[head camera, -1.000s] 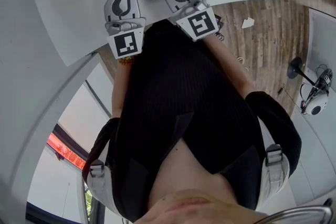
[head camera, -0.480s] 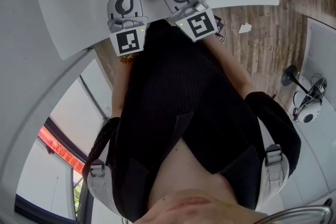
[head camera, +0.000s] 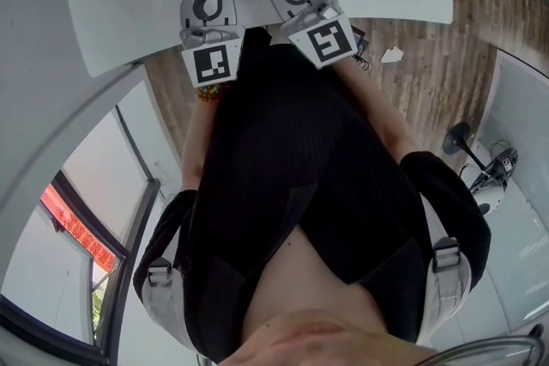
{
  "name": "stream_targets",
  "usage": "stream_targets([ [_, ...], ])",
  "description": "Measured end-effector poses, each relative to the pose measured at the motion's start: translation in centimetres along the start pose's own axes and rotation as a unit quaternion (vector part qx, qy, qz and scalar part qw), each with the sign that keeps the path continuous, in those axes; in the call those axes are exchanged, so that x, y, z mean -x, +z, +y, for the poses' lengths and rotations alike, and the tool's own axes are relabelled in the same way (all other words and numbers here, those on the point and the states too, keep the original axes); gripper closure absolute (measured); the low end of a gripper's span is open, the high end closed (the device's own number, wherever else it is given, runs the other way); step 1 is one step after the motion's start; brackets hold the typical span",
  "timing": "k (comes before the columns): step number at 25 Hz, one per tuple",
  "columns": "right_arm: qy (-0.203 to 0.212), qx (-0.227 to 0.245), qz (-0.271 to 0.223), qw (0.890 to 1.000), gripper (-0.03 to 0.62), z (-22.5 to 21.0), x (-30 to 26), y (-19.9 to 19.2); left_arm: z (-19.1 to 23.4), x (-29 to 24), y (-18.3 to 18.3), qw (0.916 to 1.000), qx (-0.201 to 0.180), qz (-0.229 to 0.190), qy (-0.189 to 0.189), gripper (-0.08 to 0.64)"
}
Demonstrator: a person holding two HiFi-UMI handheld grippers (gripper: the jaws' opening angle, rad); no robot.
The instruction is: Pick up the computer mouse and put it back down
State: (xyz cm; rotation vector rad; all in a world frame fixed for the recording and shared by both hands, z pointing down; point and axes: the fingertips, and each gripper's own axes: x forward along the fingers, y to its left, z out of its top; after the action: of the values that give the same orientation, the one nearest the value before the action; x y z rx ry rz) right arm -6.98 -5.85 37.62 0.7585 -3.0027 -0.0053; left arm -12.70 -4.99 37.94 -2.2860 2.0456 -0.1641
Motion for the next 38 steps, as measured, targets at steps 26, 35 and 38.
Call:
stream_targets([
  [26,0.058,-0.001,0.01,0.998,0.565,-2.6,2.9,-0.2,-4.6,-0.9,-0.8,0.9981,0.01,0.041,0.045,0.543],
  [35,0.054,-0.008,0.009,0.998,0.565,-2.7,3.2,-0.7,-5.0,-1.1,-1.9,0.9978,0.005,0.057,0.034,0.543],
  [38,0.05,-0.005,0.013,0.999,0.565,-2.8,3.3,-1.0,-5.0,-1.3,-2.2,0.9979,0.004,0.058,0.027,0.543],
])
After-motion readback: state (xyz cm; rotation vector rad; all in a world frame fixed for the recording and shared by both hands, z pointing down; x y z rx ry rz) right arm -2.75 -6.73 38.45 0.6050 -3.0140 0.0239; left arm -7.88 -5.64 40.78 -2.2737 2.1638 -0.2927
